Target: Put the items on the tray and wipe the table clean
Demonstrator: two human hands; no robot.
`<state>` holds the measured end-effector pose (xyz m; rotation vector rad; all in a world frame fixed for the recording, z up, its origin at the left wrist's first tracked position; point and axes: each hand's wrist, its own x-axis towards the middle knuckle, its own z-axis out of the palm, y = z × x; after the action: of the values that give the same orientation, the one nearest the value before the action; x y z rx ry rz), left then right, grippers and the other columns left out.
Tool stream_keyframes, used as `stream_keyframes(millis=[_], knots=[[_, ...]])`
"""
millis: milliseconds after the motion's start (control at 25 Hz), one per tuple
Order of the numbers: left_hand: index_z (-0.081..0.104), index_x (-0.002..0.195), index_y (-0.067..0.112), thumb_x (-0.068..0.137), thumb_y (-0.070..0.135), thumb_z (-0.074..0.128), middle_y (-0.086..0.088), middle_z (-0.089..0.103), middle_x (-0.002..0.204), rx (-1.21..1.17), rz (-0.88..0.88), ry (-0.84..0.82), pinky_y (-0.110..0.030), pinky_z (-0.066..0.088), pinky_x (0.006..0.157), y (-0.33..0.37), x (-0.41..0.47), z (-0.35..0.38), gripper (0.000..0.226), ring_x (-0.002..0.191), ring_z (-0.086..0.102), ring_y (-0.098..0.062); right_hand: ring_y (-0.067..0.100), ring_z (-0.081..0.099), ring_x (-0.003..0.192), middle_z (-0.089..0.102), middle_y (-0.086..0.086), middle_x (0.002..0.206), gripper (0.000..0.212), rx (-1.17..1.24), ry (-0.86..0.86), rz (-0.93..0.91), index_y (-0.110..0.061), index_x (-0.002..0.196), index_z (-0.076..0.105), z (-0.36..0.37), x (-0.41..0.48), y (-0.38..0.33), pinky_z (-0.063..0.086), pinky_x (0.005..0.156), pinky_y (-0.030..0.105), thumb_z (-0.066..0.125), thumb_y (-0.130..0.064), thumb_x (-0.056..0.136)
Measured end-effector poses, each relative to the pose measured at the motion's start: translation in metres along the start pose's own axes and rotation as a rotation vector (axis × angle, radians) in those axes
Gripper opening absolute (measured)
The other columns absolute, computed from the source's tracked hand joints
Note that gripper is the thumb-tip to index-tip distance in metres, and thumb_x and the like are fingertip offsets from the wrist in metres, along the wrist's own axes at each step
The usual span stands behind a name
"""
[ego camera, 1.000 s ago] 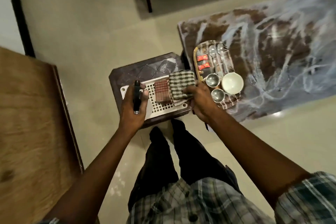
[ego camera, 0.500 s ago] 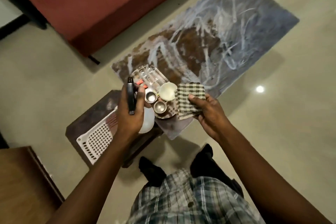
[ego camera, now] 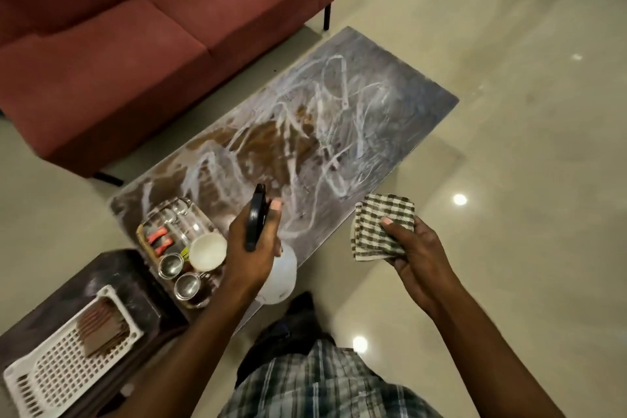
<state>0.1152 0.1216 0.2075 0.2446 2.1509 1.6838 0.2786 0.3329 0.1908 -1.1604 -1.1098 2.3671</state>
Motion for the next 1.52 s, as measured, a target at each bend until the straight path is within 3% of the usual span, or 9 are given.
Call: stream_keyframes(millis=[160, 320, 520, 720, 1000, 1120, 1240, 1360, 1520], knots=[[0.071, 0.086, 0.004, 0.093, 0.062, 0.066, -0.029, 0.061, 0.065, 0.007, -0.050, 0.031, -0.038, 0.045, 0.056, 0.003, 0.043, 0.070, 0.058, 0.048, 0.052, -0.024, 0.031, 0.078, 0.110, 0.077, 0.019, 0.126, 0.035, -0.009, 0.011, -0.027, -0.007, 0.135, 0.067, -0.029, 0.061, -0.052, 0.066, 0.090, 0.039, 0.066, -0.003, 0.099], [0.076, 0.081, 0.017, 0.092, 0.058, 0.066, -0.026, 0.060, 0.059, 0.034, -0.103, 0.084, -0.037, 0.050, 0.062, 0.009, 0.112, 0.145, 0.043, 0.048, 0.056, -0.027, 0.032, 0.077, 0.112, 0.077, 0.019, 0.126, 0.039, -0.051, 0.004, -0.004, -0.005, 0.136, 0.066, -0.051, 0.145, -0.112, 0.066, 0.089, 0.038, 0.069, -0.004, 0.098], [0.065, 0.083, -0.009, 0.095, 0.050, 0.068, -0.039, 0.051, 0.061, -0.011, -0.091, 0.095, -0.040, 0.043, 0.052, 0.041, 0.205, 0.221, 0.061, 0.047, 0.049, -0.026, 0.036, 0.076, 0.113, 0.077, 0.021, 0.125, 0.046, -0.122, -0.009, 0.053, -0.003, 0.136, 0.066, -0.067, 0.246, -0.189, 0.066, 0.088, 0.038, 0.074, -0.007, 0.091], [0.064, 0.079, -0.003, 0.095, 0.052, 0.067, -0.033, 0.050, 0.059, -0.014, -0.058, 0.170, -0.053, 0.045, 0.048, 0.067, 0.293, 0.293, 0.057, 0.050, 0.052, -0.048, 0.036, 0.077, 0.112, 0.077, 0.021, 0.124, 0.053, -0.164, -0.025, 0.076, -0.004, 0.133, 0.068, -0.065, 0.356, -0.267, 0.066, 0.089, 0.041, 0.078, -0.011, 0.081], [0.056, 0.069, 0.010, 0.098, 0.041, 0.069, 0.007, 0.044, 0.053, -0.040, -0.161, 0.293, -0.029, 0.038, 0.052, 0.057, 0.434, 0.411, 0.045, 0.049, 0.043, -0.011, 0.036, 0.077, 0.112, 0.079, 0.016, 0.123, 0.045, -0.410, -0.111, 0.136, -0.010, 0.134, 0.070, -0.088, 0.559, -0.330, 0.063, 0.098, 0.048, 0.077, -0.014, 0.090], [0.064, 0.077, 0.004, 0.096, 0.044, 0.070, -0.012, 0.047, 0.053, -0.078, -0.206, 0.364, -0.039, 0.041, 0.049, 0.039, 0.502, 0.453, 0.045, 0.046, 0.046, -0.021, 0.034, 0.077, 0.113, 0.079, 0.014, 0.124, 0.045, -0.542, -0.203, 0.162, -0.017, 0.128, 0.075, -0.105, 0.653, -0.337, 0.063, 0.098, 0.048, 0.082, -0.023, 0.084], [0.064, 0.074, 0.010, 0.094, 0.053, 0.069, -0.011, 0.051, 0.052, -0.074, -0.195, 0.408, -0.046, 0.046, 0.047, 0.026, 0.564, 0.484, 0.048, 0.046, 0.051, -0.033, 0.036, 0.078, 0.111, 0.079, 0.014, 0.123, 0.043, -0.613, -0.212, 0.158, -0.021, 0.124, 0.077, -0.114, 0.735, -0.342, 0.060, 0.098, 0.052, 0.083, -0.024, 0.081], [0.059, 0.064, 0.025, 0.096, 0.057, 0.070, 0.004, 0.050, 0.048, -0.051, -0.208, 0.437, -0.037, 0.048, 0.048, 0.004, 0.618, 0.508, 0.047, 0.042, 0.051, -0.016, 0.035, 0.077, 0.113, 0.079, 0.013, 0.125, 0.040, -0.618, -0.237, 0.091, -0.020, 0.127, 0.075, -0.112, 0.809, -0.343, 0.066, 0.085, 0.041, 0.079, -0.022, 0.087], [0.050, 0.059, 0.022, 0.098, 0.051, 0.071, 0.006, 0.042, 0.045, 0.013, -0.224, 0.462, -0.025, 0.038, 0.047, -0.024, 0.646, 0.522, 0.053, 0.041, 0.040, -0.008, 0.029, 0.077, 0.114, 0.078, 0.008, 0.126, 0.033, -0.666, -0.266, -0.023, -0.019, 0.131, 0.072, -0.097, 0.867, -0.337, 0.066, 0.090, 0.038, 0.068, -0.010, 0.100]])
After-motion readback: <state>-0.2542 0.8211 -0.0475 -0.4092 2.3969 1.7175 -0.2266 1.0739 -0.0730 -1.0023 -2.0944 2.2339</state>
